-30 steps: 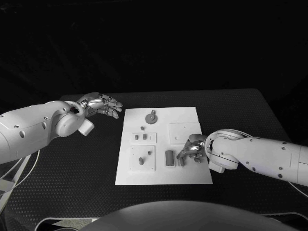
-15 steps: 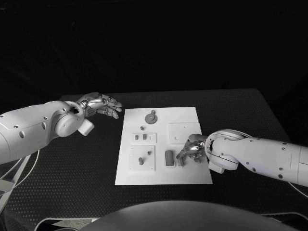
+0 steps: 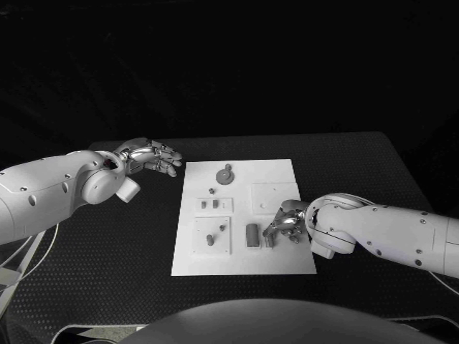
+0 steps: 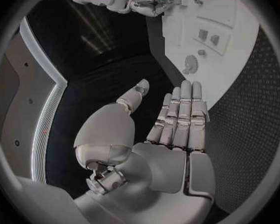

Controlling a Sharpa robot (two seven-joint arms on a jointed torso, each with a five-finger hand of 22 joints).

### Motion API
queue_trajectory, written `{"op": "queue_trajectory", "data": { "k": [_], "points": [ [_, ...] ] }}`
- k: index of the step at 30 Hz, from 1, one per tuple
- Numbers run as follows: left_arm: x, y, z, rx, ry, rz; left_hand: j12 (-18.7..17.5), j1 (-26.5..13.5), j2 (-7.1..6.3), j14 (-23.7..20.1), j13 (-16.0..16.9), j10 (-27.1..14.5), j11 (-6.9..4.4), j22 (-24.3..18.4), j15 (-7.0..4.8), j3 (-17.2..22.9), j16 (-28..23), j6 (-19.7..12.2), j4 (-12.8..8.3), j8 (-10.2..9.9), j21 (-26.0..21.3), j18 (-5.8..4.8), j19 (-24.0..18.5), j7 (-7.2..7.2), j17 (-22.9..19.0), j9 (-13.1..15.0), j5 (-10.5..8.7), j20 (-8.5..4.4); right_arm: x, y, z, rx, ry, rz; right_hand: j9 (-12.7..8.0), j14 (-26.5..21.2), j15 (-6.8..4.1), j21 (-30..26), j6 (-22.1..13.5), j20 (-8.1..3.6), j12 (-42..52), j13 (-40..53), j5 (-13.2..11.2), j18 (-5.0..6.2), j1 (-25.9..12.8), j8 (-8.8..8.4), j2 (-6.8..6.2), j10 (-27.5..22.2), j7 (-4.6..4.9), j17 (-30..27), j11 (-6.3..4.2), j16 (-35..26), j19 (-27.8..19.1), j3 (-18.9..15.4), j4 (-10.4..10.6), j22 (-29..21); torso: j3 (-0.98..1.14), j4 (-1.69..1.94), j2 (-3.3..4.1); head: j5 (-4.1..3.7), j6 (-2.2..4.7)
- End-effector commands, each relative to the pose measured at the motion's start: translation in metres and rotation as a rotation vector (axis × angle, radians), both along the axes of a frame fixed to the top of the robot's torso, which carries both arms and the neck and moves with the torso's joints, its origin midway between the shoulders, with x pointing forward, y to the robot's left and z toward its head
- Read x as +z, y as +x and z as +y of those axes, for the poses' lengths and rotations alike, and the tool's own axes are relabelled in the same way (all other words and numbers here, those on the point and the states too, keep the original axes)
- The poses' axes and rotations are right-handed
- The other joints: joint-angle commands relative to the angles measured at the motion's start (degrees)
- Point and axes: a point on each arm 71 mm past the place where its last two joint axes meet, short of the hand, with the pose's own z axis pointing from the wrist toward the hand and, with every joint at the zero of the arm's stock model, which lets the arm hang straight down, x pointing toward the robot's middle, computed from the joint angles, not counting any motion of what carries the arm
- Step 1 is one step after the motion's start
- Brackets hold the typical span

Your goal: Assemble the parts on the task board

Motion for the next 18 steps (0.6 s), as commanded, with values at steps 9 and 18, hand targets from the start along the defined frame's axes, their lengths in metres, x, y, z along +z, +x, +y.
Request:
{"op": "queue_trajectory", "data": {
  "k": [9,18],
  "points": [
    [0.0008,-0.0002,-0.0026,-0.015,-0.009,-0.003,0.2,-0.6,-0.07,0.4,-0.1,-0.5,-0.09,-0.1,-0.07,0.1,-0.3,-0.3,-0.1,0.3,0.3,0.52,-0.1,2.24,0.1,-0.1,-0.20,-0.03,-0.0024,-0.0032,0.0061,0.018,0.023,0.016,-0.2,-0.5,-0.16,-0.4,-0.6,-0.23,-1.1,-0.6,0.1,0.80,-1.1,-0.82,-2.41,-0.8,0.49,-1.7,0.17,-0.9,0.0,0.5,-0.1,0.9,-0.03,0.02,0.00,0.03,0.00],
    [0.0008,-0.0004,-0.0022,-0.015,-0.009,-0.003,0.2,-0.6,-0.08,0.4,-0.1,-0.5,-0.09,-0.1,-0.07,0.1,-0.3,-0.3,-0.1,0.3,0.3,0.52,-0.1,2.24,0.1,-0.1,-0.20,-0.03,-0.0025,-0.0028,0.0064,0.018,0.034,0.018,-0.6,-0.5,0.08,-1.0,-1.2,-0.12,-1.5,-1.0,0.2,0.80,-3.8,-1.40,-5.11,-0.9,0.77,-2.6,0.44,-1.4,0.5,0.6,0.8,0.7,-0.03,-0.02,0.00,0.05,0.00]
  ]
}}
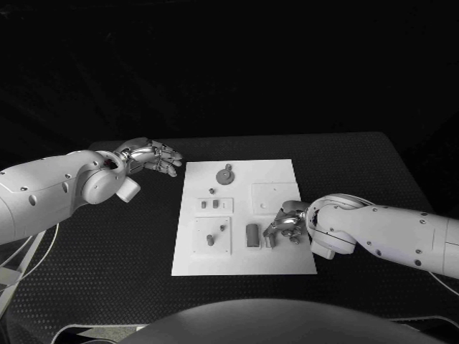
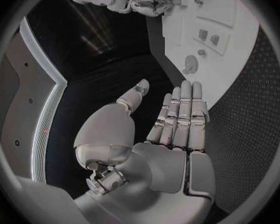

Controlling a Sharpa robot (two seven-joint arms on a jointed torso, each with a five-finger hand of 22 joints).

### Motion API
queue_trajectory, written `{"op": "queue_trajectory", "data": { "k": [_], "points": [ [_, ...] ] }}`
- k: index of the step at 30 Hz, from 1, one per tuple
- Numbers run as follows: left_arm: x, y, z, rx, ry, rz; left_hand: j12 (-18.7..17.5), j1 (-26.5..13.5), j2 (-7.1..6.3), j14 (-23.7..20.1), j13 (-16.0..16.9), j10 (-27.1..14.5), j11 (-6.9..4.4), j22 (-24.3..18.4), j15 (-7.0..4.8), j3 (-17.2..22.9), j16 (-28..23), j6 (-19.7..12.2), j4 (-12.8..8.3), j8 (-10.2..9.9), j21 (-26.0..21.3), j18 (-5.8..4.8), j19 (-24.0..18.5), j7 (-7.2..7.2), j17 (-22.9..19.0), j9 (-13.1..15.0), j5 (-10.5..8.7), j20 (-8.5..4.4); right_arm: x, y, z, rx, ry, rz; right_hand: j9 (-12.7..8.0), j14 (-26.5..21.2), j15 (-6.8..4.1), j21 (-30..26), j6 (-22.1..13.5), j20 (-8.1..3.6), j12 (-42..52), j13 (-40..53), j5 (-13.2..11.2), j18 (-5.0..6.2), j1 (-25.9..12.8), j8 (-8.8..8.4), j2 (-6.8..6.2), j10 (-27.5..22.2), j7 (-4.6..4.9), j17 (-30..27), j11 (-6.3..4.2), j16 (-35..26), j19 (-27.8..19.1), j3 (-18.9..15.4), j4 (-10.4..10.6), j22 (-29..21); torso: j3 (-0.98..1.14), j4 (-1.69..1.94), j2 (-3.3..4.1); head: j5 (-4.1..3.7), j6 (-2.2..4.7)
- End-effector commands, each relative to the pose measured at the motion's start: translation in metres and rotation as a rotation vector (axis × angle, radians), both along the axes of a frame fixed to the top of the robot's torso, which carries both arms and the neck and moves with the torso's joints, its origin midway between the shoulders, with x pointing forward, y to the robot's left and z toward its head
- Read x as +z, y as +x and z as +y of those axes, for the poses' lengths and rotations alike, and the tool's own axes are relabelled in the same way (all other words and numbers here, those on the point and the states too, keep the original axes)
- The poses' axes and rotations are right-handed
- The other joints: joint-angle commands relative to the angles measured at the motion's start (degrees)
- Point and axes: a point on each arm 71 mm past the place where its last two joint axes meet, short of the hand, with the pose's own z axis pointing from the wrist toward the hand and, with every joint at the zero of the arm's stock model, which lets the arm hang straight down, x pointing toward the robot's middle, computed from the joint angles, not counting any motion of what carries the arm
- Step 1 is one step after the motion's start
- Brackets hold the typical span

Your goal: Assemble the parts on the task board

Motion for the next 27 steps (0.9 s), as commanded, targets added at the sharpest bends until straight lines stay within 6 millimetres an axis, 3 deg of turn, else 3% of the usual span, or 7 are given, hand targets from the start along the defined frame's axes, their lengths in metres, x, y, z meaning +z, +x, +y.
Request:
{"op": "queue_trajectory", "data": {
  "k": [1,11,27],
  "points": [
    [0.0007,-0.0003,-0.0023,-0.015,-0.009,-0.002,0.2,-0.6,-0.08,0.4,-0.1,-0.5,-0.09,-0.1,-0.07,0.1,-0.3,-0.3,-0.1,0.3,0.3,0.84,-0.1,2.24,0.1,-0.1,-0.20,-0.03,0.0000,-0.0027,0.0081,0.025,0.040,0.010,0.2,0.1,0.06,-0.4,-0.7,-0.02,-0.3,-0.1,-0.2,0.75,-0.4,0.15,-0.96,-0.3,0.35,-0.1,0.25,-0.4,0.4,0.0,0.5,0.7,0.00,-0.03,0.00,-0.04,0.00],
    [0.0007,-0.0003,-0.0023,-0.015,-0.009,-0.002,0.2,-0.6,-0.09,0.4,-0.1,-0.5,-0.09,-0.1,-0.07,0.1,-0.4,-0.3,-0.2,0.3,0.3,0.84,-0.1,2.24,0.1,-0.1,-0.20,-0.03,0.0003,-0.0032,0.0098,0.025,0.057,0.014,0.1,0.3,0.08,-0.8,-0.7,-0.09,-0.3,-0.2,-0.2,0.75,-1.9,0.02,-2.66,-0.3,0.37,-0.2,0.28,-0.5,0.7,0.8,2.2,0.7,0.02,-0.01,0.00,-0.03,0.00],
    [0.0007,-0.0003,-0.0025,-0.016,-0.009,-0.002,0.2,-0.6,-0.09,0.4,-0.1,-0.5,-0.09,-0.1,-0.07,0.1,-0.4,-0.3,-0.2,0.4,0.3,0.84,-0.1,2.24,0.2,-0.1,-0.20,-0.03,0.0011,-0.0037,0.0108,0.025,0.072,0.009,0.1,0.4,0.04,-0.9,-0.6,-0.14,-0.2,-0.2,-0.3,0.75,-2.7,0.05,-3.34,-0.2,0.32,-0.1,0.23,-0.4,0.9,1.0,3.2,0.8,0.01,0.00,0.00,0.04,0.00]
  ]
}}
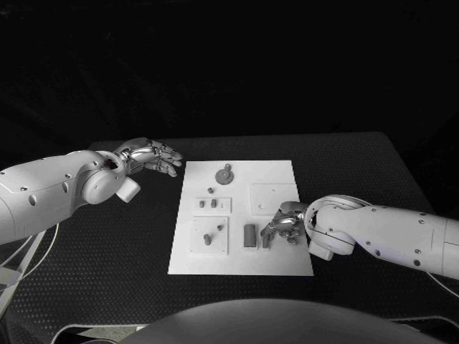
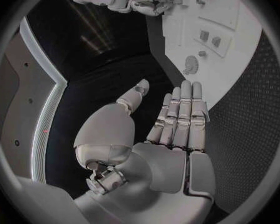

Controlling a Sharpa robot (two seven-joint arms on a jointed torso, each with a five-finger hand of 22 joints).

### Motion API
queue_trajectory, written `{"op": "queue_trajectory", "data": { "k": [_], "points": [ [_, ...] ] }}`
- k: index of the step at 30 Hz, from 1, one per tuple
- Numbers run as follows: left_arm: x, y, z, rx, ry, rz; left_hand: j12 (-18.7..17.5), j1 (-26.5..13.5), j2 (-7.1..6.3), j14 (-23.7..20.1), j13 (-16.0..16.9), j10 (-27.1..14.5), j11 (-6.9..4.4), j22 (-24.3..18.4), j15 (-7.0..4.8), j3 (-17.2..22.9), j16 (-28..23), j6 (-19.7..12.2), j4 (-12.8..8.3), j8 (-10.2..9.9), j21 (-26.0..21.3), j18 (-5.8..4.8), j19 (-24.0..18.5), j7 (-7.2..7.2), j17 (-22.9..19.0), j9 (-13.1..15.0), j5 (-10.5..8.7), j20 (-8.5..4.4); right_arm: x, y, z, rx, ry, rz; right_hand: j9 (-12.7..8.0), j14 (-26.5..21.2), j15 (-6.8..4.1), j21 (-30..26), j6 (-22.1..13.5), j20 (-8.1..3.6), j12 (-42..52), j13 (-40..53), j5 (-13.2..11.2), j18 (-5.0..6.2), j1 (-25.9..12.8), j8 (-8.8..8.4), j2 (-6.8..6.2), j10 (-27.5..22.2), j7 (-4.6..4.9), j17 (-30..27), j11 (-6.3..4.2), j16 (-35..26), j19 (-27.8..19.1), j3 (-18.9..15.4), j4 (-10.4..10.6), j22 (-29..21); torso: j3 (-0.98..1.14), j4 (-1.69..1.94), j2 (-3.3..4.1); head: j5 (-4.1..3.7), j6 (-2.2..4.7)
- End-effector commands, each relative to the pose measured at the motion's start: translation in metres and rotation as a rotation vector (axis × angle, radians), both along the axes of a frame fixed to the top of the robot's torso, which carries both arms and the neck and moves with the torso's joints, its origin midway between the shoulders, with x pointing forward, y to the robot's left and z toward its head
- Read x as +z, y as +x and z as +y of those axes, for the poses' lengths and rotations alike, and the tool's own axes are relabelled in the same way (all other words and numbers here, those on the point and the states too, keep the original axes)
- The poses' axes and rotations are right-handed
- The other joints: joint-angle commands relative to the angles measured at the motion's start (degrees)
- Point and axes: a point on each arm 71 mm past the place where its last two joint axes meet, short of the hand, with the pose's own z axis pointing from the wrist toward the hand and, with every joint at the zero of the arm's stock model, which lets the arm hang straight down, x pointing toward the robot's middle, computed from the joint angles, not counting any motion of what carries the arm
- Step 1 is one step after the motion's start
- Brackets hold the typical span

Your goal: Assemble the parts on the task board

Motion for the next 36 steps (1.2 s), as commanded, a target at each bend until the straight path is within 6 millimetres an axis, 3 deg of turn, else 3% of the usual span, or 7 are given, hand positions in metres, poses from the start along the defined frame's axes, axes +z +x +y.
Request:
{"op": "queue_trajectory", "data": {
  "k": [1,8,25,36],
  "points": [
    [0.001,0.000,-0.003,-0.016,-0.009,-0.003,0.2,-0.6,-0.09,0.4,-0.1,-0.3,0.11,-0.1,-0.07,0.1,-0.2,-0.3,-0.2,0.4,0.3,0.87,-0.1,2.24,0.1,-0.1,-0.20,-0.03,0.002,-0.002,0.007,0.023,0.042,-0.003,0.0,0.4,-0.02,-0.3,-0.5,-0.05,-0.2,-0.1,-0.3,0.75,-0.3,-0.03,-0.72,-0.2,0.19,0.1,0.21,-0.2,0.4,0.1,0.4,0.8,0.01,0.00,0.00,0.04,0.00],
    [0.001,0.000,-0.002,-0.015,-0.009,-0.003,0.2,-0.6,-0.09,0.4,-0.1,-0.3,0.11,-0.1,-0.07,0.1,-0.2,-0.3,-0.2,0.4,0.3,0.87,-0.1,2.25,0.1,-0.1,-0.20,-0.03,0.002,-0.001,0.005,0.021,0.042,-0.006,0.1,0.4,-0.07,-0.4,-0.4,-0.16,-0.2,-0.1,-0.3,0.75,-1.1,-0.05,-2.56,-0.2,0.15,0.1,0.17,-0.2,0.5,0.5,1.7,0.9,0.01,0.01,0.00,0.05,0.00],
    [0.001,0.000,-0.002,-0.013,-0.009,-0.007,0.2,-0.6,-0.07,0.4,-0.1,-0.3,0.11,-0.1,-0.06,0.1,-0.2,-0.3,-0.2,0.4,0.3,0.87,-0.1,2.25,0.1,-0.1,-0.20,-0.03,0.005,-0.001,-0.006,0.010,0.044,-0.039,0.1,0.5,-0.11,-0.5,-0.4,-0.25,-0.2,-0.1,-0.3,0.75,-0.9,-0.04,-2.97,-0.2,0.13,0.1,0.14,-0.2,0.6,0.8,1.9,1.0,0.04,-0.05,-0.03,0.05,0.00],
    [0.002,0.001,-0.001,-0.001,-0.011,-0.025,0.2,-0.6,-0.10,0.4,-0.1,-0.3,0.10,-0.1,-0.07,0.1,-0.3,-0.3,-0.2,0.4,0.3,0.88,-0.1,2.24,0.2,-0.1,-0.20,-0.03,0.042,0.025,-0.012,0.009,0.069,-0.158,0.1,0.5,-0.13,-0.5,-0.4,-0.29,-0.1,-0.1,-0.3,0.75,-0.8,-0.04,-4.52,-0.2,0.12,0.2,0.13,-0.1,0.8,1.1,2.3,1.0,0.12,-0.09,-0.08,-0.06,0.00]
  ]
}}
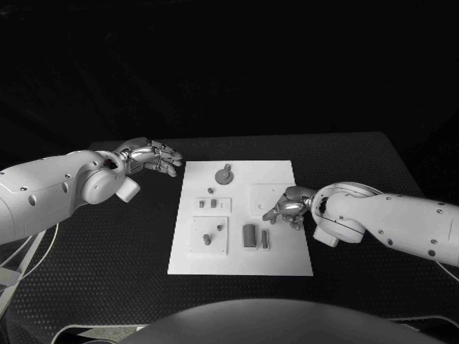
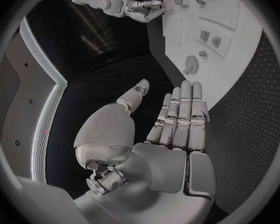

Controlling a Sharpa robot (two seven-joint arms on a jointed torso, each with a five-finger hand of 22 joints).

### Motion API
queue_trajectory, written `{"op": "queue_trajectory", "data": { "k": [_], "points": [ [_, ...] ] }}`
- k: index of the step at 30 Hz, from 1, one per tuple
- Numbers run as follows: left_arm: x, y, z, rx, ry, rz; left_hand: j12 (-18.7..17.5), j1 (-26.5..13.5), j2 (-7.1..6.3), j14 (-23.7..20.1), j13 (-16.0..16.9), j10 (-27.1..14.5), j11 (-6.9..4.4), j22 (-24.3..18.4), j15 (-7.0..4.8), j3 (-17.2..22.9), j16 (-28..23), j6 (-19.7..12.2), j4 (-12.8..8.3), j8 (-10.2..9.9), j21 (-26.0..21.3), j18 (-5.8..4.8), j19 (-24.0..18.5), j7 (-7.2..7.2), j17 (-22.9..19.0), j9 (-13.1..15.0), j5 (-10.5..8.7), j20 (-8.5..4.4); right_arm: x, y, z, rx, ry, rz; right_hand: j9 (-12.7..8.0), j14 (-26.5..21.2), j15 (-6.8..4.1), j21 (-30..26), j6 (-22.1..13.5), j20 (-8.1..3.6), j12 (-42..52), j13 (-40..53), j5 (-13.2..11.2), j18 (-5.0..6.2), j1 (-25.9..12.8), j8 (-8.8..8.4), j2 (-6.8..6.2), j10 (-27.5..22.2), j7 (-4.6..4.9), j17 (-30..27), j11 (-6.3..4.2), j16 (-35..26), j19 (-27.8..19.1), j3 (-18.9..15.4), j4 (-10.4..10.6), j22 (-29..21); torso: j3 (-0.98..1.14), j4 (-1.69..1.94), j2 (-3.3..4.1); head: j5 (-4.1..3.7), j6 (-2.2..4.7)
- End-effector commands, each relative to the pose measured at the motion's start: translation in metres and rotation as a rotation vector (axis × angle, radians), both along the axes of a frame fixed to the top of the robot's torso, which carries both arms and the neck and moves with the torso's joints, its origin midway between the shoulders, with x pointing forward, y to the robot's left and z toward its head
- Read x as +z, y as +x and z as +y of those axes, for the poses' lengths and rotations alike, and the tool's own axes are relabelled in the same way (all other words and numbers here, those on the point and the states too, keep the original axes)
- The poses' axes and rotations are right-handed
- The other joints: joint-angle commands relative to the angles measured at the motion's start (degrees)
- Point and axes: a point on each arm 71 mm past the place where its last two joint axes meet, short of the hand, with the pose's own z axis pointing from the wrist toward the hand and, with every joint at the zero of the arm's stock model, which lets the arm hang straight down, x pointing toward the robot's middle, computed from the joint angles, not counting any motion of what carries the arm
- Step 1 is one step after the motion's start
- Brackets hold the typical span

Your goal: Assemble the parts on the task board

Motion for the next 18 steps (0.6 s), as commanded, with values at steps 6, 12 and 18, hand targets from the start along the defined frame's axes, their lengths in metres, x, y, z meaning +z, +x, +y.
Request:
{"op": "queue_trajectory", "data": {
  "k": [6,12,18],
  "points": [
    [0.005,0.003,-0.006,0.014,-0.056,-0.056,1.0,-0.3,0.42,0.6,0.3,1.2,-0.55,-0.1,-0.10,0.3,-0.5,1.7,-0.5,1.6,0.3,0.90,0.0,1.41,0.4,0.3,-0.19,-0.05,0.030,0.033,-0.006,-0.072,0.152,-0.152,0.1,-0.2,-0.08,-0.6,-0.8,0.11,-0.2,0.0,-0.3,0.72,0.6,-0.23,-1.42,-0.6,0.15,-0.4,0.25,-0.5,0.1,0.6,0.6,1.0,-0.02,-0.02,-0.54,-0.27,0.00],
    [0.008,0.006,-0.004,0.061,-0.043,-0.080,1.1,0.0,0.62,0.7,0.3,1.8,-0.78,-0.1,-0.11,0.5,-0.7,2.4,-0.7,1.9,0.3,0.90,0.0,1.07,0.5,0.3,-0.16,-0.07,0.041,0.070,-0.025,-0.238,0.439,-0.158,0.3,-1.9,0.75,-2.1,-3.3,1.01,-1.3,-0.3,-0.4,0.53,2.0,-1.16,0.65,-2.7,1.09,-1.1,1.07,-2.3,-2.0,0.6,-1.1,0.8,0.06,-0.36,-1.86,-0.13,0.00],
    [0.016,0.016,-0.003,0.157,-0.087,-0.127,0.4,0.2,0.16,0.3,0.0,1.0,-0.37,-0.2,0.07,0.7,-1.3,1.9,-0.7,1.4,0.2,0.81,-0.3,1.27,0.6,-0.1,-0.16,0.06,0.052,0.111,-0.045,-0.323,0.628,-0.236,0.8,-6.5,1.62,-6.1,-5.3,3.46,-6.2,-4.0,-0.3,-0.17,3.6,-1.69,4.40,-6.9,1.94,-3.1,2.01,-7.7,-7.5,0.1,-4.7,-0.1,0.11,-0.68,-3.51,-0.05,0.00]
  ]
}}
